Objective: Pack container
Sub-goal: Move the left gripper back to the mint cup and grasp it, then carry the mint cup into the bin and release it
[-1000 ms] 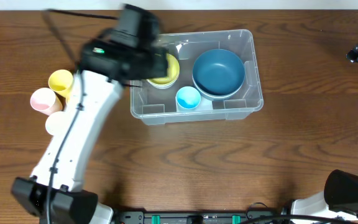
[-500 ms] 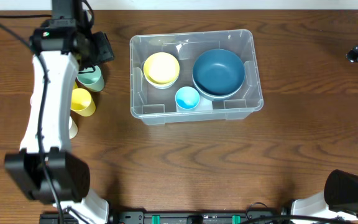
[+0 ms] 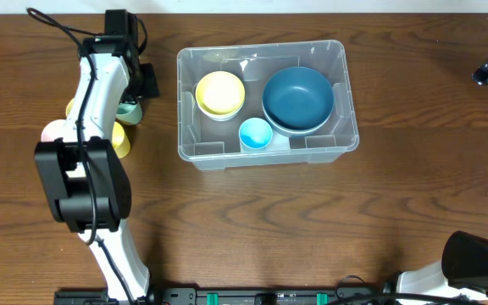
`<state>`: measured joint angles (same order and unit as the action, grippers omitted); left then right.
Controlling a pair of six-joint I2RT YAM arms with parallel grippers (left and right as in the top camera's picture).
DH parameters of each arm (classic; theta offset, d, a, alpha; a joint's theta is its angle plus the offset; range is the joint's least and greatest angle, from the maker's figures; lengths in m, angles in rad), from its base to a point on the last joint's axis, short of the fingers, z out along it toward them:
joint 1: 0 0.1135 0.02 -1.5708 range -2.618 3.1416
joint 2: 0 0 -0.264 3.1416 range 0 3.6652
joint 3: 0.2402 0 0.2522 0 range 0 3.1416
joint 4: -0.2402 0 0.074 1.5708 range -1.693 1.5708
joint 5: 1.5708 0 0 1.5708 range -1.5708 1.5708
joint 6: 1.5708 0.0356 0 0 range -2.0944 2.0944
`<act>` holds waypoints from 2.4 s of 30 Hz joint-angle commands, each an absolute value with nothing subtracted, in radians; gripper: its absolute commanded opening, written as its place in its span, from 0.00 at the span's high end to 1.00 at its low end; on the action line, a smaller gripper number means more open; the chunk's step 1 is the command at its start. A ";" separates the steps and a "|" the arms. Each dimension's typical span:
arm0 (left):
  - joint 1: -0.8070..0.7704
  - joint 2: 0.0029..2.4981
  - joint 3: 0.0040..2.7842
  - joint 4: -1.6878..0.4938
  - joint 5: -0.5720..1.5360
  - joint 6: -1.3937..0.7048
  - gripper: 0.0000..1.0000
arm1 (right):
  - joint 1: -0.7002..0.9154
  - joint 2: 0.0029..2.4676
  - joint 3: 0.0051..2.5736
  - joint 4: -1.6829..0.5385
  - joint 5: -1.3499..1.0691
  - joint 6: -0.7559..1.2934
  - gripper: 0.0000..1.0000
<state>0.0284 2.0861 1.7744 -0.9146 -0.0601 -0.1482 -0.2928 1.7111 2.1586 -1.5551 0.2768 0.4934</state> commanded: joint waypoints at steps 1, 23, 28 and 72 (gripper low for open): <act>0.046 2.126 1.784 -0.910 -0.089 -0.127 0.44 | -0.294 1.711 2.157 -1.557 0.281 0.508 0.01; 0.030 2.110 1.786 -0.915 -0.086 -0.144 0.94 | -0.294 1.711 2.157 -1.556 0.281 0.508 0.01; -0.027 1.985 1.787 -0.906 -0.060 -0.161 0.94 | -0.294 1.711 2.157 -1.557 0.281 0.508 0.01; -0.606 1.952 1.777 -1.083 0.191 0.027 0.62 | -0.294 1.711 2.157 -1.557 0.281 0.508 0.01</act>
<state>-0.6064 1.9373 1.7760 -1.0801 0.1928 0.0162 -0.2928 1.7111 2.1586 -1.5551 0.2768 0.4934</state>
